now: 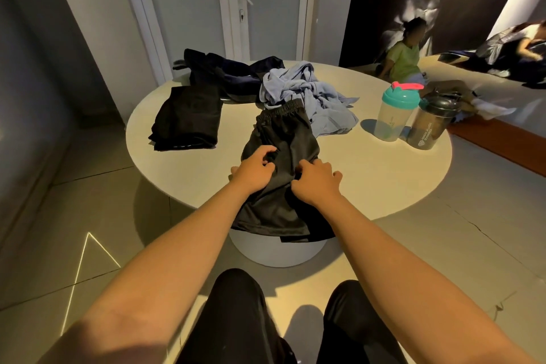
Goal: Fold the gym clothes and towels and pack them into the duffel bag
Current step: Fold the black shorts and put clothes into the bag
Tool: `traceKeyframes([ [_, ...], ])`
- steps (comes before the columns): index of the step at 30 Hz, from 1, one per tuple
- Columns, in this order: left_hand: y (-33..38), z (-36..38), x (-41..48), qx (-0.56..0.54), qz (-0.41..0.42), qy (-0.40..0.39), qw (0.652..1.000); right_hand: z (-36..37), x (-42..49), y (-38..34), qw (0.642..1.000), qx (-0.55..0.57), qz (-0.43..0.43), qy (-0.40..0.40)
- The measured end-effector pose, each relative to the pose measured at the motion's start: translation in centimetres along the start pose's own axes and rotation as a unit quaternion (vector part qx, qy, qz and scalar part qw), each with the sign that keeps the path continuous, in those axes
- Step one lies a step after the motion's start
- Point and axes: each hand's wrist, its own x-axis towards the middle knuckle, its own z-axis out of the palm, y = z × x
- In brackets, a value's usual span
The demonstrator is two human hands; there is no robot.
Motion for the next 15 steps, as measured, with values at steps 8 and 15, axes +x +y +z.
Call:
traceKeyframes([
  [8,-0.1,-0.1,2.4,0.003,-0.043,0.037,0.998,1.7,1.9,2.0,0.998,0.032,-0.012,-0.050],
  [15,-2.0,-0.6,2.3,0.023,-0.051,0.081,0.995,1.2,1.5,2.5,0.996,-0.014,0.054,-0.076],
])
